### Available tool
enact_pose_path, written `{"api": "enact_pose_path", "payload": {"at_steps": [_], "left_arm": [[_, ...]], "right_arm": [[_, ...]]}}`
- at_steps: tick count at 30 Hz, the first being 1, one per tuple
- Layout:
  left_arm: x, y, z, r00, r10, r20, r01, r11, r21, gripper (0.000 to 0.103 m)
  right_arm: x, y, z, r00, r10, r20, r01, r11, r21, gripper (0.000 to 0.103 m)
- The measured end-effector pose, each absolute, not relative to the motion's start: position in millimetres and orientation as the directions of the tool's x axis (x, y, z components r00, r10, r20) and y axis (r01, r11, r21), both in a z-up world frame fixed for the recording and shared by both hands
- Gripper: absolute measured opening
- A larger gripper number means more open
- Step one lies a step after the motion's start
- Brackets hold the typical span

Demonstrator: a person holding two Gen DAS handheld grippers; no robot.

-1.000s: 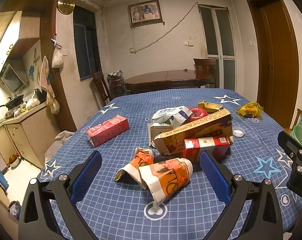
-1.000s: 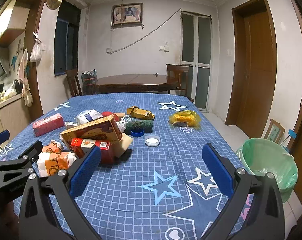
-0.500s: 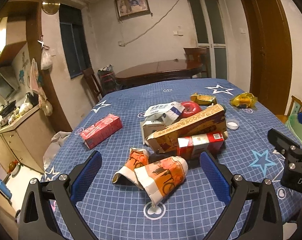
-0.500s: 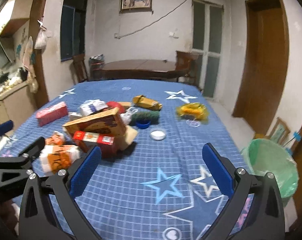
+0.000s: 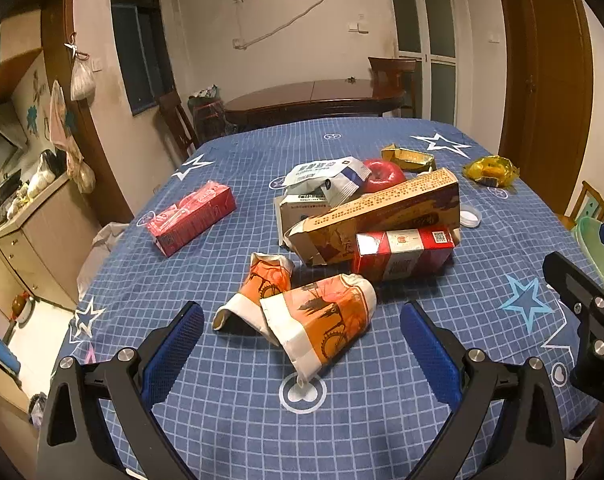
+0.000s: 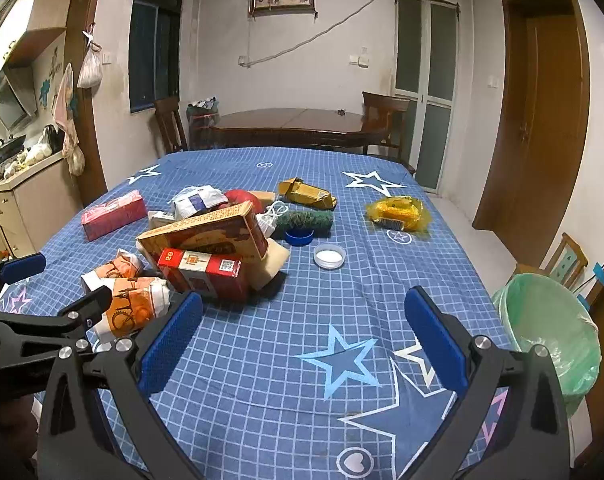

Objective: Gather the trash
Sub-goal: 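Move both tools toward the pile of trash on the table, then grasp the red cigarette box with the right tool while the left tool grasps the orange paper cup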

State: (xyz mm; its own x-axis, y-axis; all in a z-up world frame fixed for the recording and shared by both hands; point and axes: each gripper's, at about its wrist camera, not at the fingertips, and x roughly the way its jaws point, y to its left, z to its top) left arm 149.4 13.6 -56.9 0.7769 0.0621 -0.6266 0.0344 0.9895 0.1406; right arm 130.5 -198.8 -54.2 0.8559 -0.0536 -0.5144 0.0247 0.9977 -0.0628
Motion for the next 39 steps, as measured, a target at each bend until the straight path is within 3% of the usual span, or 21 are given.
{"api": "enact_pose_path", "payload": {"at_steps": [16, 23, 32, 36, 39], "left_arm": [[150.3, 17.3, -55.9, 0.783, 0.078, -0.617, 0.021, 0.988, 0.151, 0.098], [156.6, 62.1, -67.6, 0.758, 0.061, -0.65, 0.023, 0.992, 0.12, 0.098], [163.6, 120.6, -79.4, 0.722, 0.042, -0.69, -0.03, 0.999, 0.03, 0.098], [167.4, 125.8, -84.0, 0.71, 0.038, -0.703, -0.036, 0.999, 0.018, 0.098], [170.6, 125.3, -87.5, 0.704, 0.043, -0.709, -0.043, 0.999, 0.017, 0.098]], "right_arm": [[131.6, -196.1, -51.5, 0.859, -0.031, -0.511, -0.003, 0.998, -0.066, 0.098], [148.4, -192.9, -50.3, 0.863, 0.025, -0.505, -0.091, 0.99, -0.107, 0.098], [202.8, -175.7, -62.0, 0.743, 0.268, -0.614, -0.41, 0.906, -0.101, 0.094], [221.1, -154.5, -69.7, 0.649, 0.334, -0.684, -0.59, 0.788, -0.175, 0.08], [234.0, -141.5, -75.5, 0.63, 0.295, -0.718, -0.643, 0.716, -0.27, 0.074]]}}
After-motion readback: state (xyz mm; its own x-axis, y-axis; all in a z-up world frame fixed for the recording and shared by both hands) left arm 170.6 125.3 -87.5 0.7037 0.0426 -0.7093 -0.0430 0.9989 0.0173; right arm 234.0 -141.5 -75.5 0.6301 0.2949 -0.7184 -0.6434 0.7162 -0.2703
